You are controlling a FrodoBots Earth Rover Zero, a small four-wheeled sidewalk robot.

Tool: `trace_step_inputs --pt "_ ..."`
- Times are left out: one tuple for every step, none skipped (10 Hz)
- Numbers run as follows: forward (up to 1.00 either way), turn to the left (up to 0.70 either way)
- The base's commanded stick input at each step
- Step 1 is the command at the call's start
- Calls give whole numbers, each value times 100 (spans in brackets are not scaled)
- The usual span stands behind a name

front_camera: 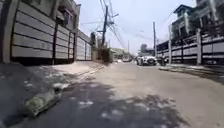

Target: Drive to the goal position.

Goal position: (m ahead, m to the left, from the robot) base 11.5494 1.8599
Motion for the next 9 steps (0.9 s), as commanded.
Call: trace_step_inputs --pt "100 1" --pt "100 1" --pt "100 -10" --pt "100 -31" --pt "100 -28" --pt "100 -14" --pt "100 -9" --pt "100 1" --pt "100 1"
